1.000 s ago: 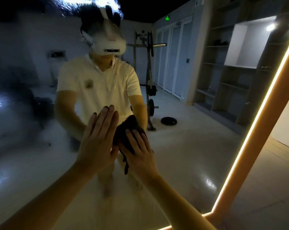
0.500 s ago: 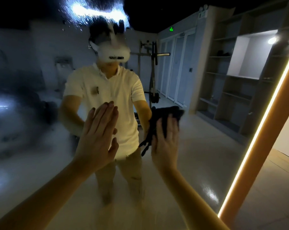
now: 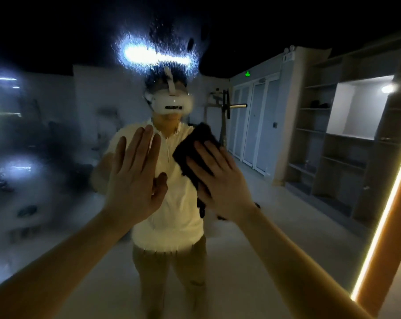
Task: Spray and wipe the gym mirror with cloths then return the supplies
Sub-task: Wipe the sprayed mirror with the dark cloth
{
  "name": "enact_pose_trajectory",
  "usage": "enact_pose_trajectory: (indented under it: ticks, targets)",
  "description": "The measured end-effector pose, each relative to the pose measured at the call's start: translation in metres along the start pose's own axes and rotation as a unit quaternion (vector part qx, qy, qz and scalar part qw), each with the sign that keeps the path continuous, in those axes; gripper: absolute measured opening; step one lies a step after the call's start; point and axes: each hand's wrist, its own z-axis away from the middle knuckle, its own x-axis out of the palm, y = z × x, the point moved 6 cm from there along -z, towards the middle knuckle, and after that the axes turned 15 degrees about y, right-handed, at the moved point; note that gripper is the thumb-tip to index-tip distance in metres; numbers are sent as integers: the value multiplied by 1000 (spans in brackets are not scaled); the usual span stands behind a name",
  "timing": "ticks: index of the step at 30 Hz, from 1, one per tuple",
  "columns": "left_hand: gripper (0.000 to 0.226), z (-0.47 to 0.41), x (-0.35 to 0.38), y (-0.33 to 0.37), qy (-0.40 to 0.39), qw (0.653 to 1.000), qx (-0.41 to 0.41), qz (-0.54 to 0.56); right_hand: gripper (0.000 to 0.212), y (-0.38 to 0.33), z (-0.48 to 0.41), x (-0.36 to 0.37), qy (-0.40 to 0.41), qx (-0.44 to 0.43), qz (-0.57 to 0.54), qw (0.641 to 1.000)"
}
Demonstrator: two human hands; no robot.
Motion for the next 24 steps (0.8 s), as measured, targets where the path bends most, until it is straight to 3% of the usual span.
enact_pose_trajectory:
  ticks: [5,9,15,24]
  targets:
    - [79,1,-3,-1,-2,1000,5,-4,61,57,-89,-16,83,54,33,995]
    - [70,-12,-14,-5,7,1000,21,-2,61,59,-95,-20,99,112,31,988]
    - [73,-69,-24,-25,31,997,58,-31,59,12,-26,-5,9,-35,15,999]
    - [78,-152,-31,-51,54,995,73,-51,67,81,-178,-19,48,-28,78,995]
